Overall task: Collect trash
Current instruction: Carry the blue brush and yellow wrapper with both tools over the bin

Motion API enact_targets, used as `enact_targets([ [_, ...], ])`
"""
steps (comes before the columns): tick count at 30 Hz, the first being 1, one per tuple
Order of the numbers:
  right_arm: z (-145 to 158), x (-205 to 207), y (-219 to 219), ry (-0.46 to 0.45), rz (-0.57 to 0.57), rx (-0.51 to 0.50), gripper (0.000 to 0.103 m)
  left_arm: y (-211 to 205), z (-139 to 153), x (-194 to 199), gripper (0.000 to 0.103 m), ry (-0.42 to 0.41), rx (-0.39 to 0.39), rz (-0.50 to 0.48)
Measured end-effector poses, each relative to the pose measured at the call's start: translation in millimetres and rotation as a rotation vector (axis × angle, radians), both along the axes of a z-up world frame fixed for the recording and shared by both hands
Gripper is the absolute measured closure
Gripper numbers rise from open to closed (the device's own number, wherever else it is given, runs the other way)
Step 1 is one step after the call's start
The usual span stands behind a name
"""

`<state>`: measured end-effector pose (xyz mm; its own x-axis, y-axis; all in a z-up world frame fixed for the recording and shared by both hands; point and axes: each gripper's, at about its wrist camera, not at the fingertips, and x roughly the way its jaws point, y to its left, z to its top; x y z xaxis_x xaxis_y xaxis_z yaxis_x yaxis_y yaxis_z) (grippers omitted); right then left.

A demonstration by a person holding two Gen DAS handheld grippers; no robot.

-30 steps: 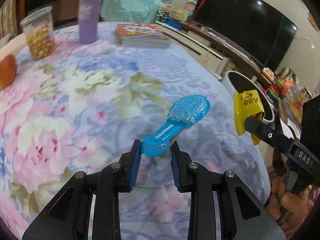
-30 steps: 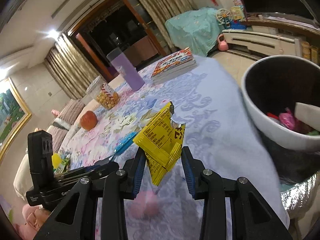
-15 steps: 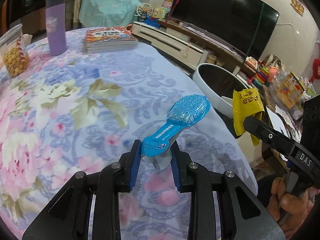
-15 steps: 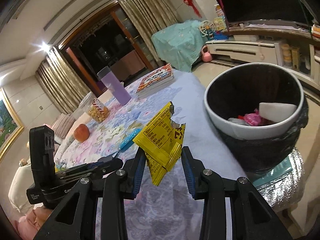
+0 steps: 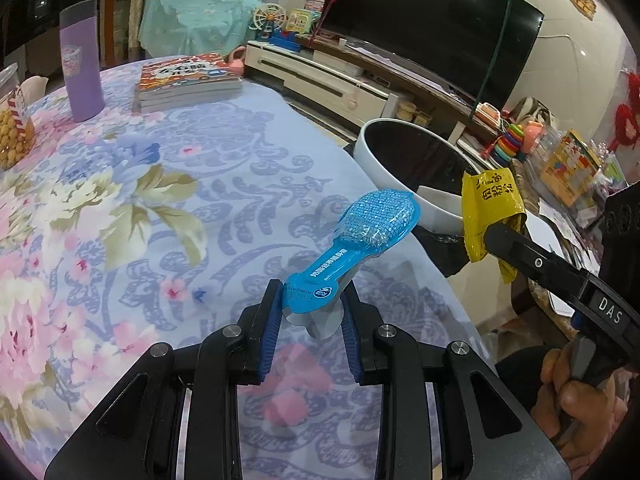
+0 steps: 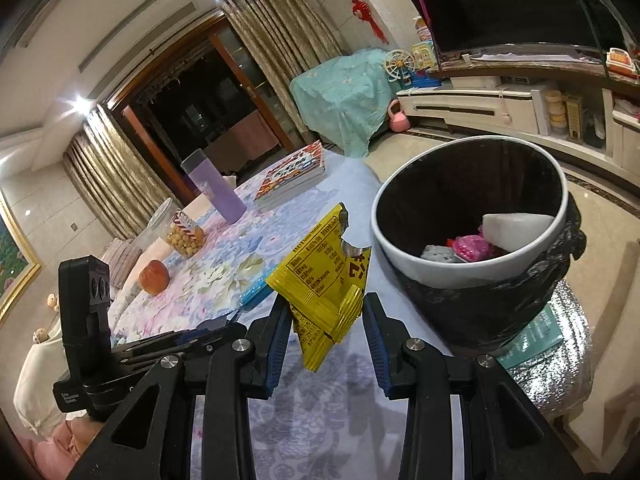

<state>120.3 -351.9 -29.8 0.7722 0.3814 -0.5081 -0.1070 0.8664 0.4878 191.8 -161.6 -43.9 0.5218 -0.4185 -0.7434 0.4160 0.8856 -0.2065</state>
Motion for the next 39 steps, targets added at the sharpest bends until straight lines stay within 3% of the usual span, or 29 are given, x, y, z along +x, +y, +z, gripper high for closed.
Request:
enact_targets([
  [13, 6.6, -2.6, -34.1, -0.009, -0.051, 0.002, 0.066, -35.6, 13.1, 7.7, 0.076, -0.032, 0.017, -0.055],
  [39, 13.4, 31.3, -95.0, 0.016, -0.121, -0.039, 0.066, -112.1, 24.7, 46.5, 0.076, -0.073, 0.082, -0.134],
])
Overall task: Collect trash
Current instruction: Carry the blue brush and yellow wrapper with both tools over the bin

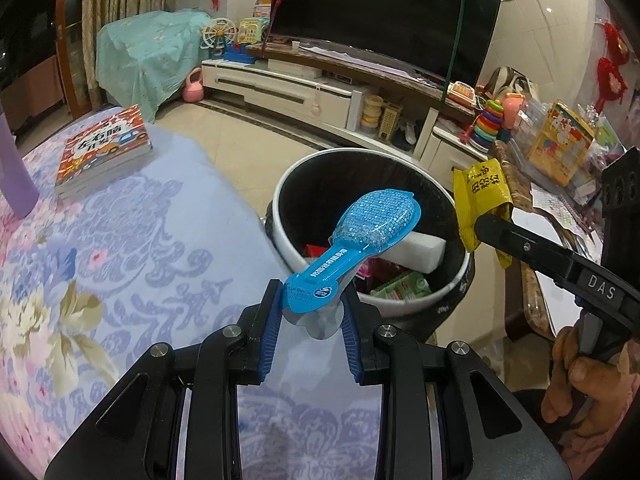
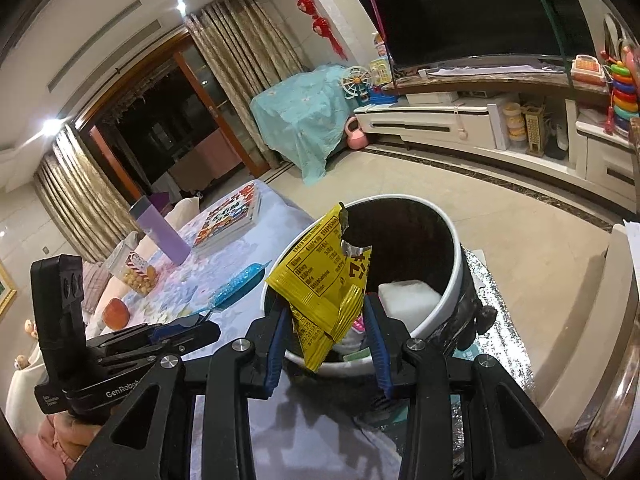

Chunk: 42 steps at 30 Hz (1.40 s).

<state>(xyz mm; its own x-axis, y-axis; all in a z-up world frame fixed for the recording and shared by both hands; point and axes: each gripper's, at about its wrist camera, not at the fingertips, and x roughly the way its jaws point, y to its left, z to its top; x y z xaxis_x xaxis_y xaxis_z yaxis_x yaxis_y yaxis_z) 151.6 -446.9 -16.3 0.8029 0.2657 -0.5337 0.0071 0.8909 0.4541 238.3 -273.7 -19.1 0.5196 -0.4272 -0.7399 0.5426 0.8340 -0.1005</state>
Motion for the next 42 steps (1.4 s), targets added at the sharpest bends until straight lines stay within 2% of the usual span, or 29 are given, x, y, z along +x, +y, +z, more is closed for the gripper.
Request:
enact_targets([
  [15, -4.2, 17.7, -15.0, 0.03, -0.012, -0.019, 0.064, -23.9, -2.6, 18.4, 0.076, -0.002, 0.043, -0.014],
  [42, -9.0, 38.1, -18.2, 0.078, -0.009, -0.039, 0.062, -40.9, -7.0, 38.3, 0.073, 0.022, 0.076, -0.002],
])
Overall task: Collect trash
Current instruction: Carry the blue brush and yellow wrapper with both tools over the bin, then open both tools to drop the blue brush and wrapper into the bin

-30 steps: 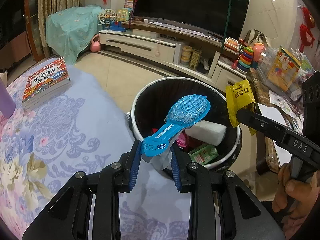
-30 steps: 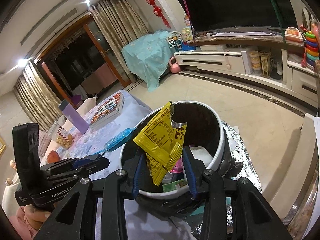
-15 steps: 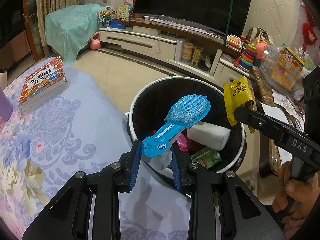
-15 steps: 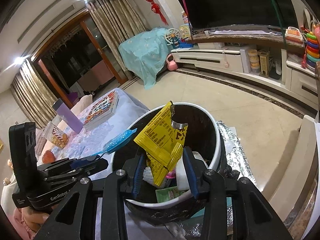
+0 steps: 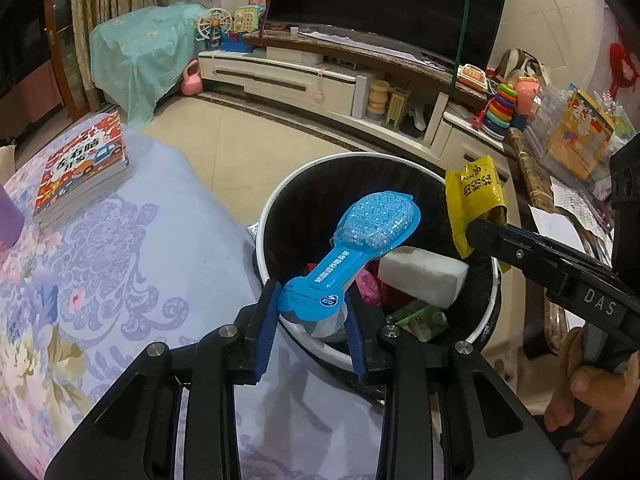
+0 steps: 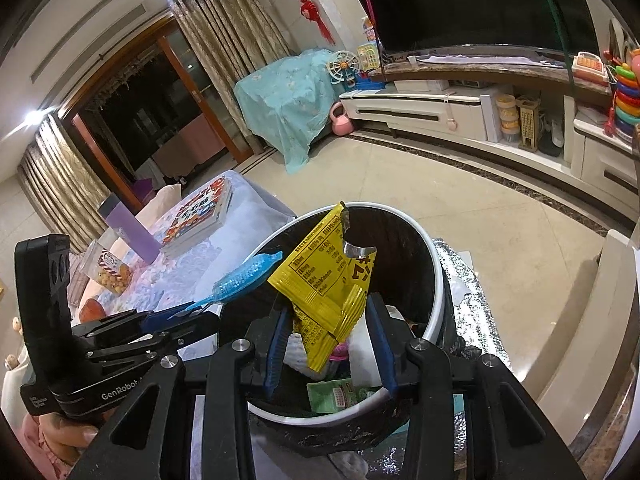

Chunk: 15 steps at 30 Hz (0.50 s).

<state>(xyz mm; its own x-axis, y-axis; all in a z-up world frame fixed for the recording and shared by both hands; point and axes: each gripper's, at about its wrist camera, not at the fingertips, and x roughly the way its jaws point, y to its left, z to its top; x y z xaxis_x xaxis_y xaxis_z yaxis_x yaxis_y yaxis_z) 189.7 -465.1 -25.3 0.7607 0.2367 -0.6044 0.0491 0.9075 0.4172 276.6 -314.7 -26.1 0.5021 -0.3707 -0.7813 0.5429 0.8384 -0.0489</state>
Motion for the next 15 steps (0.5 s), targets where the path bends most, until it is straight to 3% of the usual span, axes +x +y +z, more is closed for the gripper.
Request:
enact_targets([
  [13, -0.9, 7.8, 0.9, 0.013, 0.001, -0.004, 0.06, -5.3, -2.1, 5.7, 0.071, 0.014, 0.014, 0.002],
  [15, -2.1, 8.5, -0.1, 0.019, 0.001, 0.001, 0.053, -5.7, -2.2, 5.8, 0.064, 0.021, 0.016, 0.003],
])
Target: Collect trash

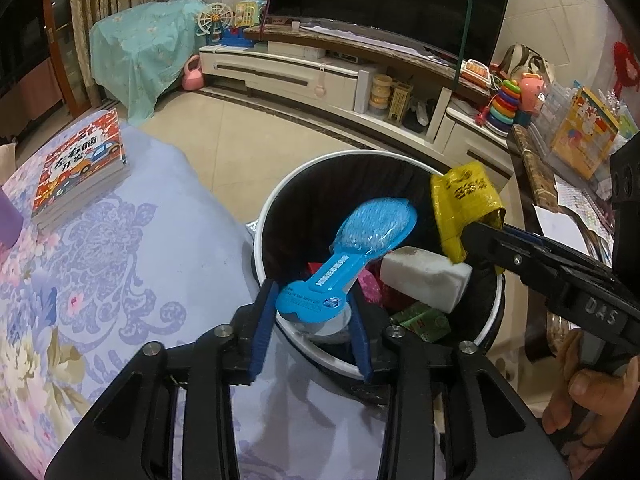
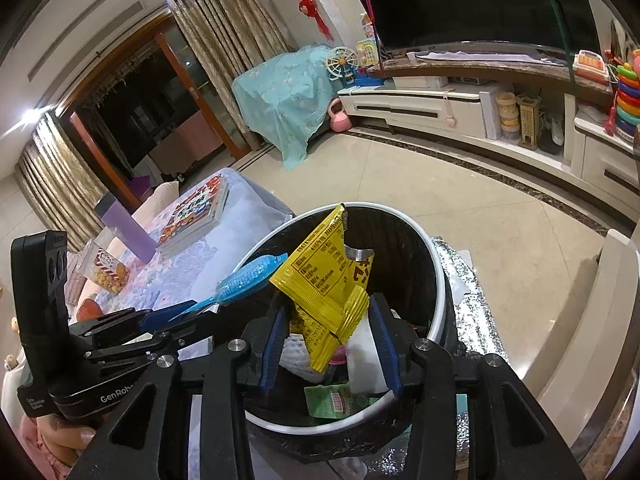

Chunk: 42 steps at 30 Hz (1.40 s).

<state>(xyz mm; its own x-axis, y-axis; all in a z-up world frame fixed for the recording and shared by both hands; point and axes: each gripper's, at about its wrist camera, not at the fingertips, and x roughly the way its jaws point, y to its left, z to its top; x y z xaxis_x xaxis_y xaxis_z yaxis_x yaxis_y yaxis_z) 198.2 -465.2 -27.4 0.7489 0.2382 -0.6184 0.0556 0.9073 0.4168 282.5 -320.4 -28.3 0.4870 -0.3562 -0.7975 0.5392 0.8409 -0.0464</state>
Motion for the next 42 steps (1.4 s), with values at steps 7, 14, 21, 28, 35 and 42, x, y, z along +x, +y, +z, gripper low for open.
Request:
enact_targets([
  [7, 3.3, -4.7, -2.4, 0.007, -0.018, 0.006, 0.037, 14.2, 6.3, -5.5, 0.047, -0.016, -0.017, 0.024],
  [14, 14.8, -23.2, 3.5, -0.02, -0.041, 0.015, 0.01, 53.3, 12.5, -27.4, 0.04, -0.02, -0.094, 0.084],
  [21, 21.6, -62.8, 18.6, -0.07, -0.088, 0.057, 0.007, 99.2, 18.8, -70.1, 0.031, -0.063, -0.175, 0.15],
  [28, 23.6, -104.2, 46.3, -0.14, -0.11, 0.061, 0.003, 145.8, 18.2, -115.6, 0.027, -0.122, -0.211, 0.217],
  [35, 22.1, -134.7, 76.5, -0.168, -0.112, 0.039, 0.002, 174.2, 13.9, -149.0, 0.022, -0.172, -0.215, 0.253],
  [42, 31.6, -160.2, 101.6, -0.209, -0.11, -0.037, 0.001, 195.4, 22.2, -178.4, 0.021, -0.233, -0.262, 0.255],
])
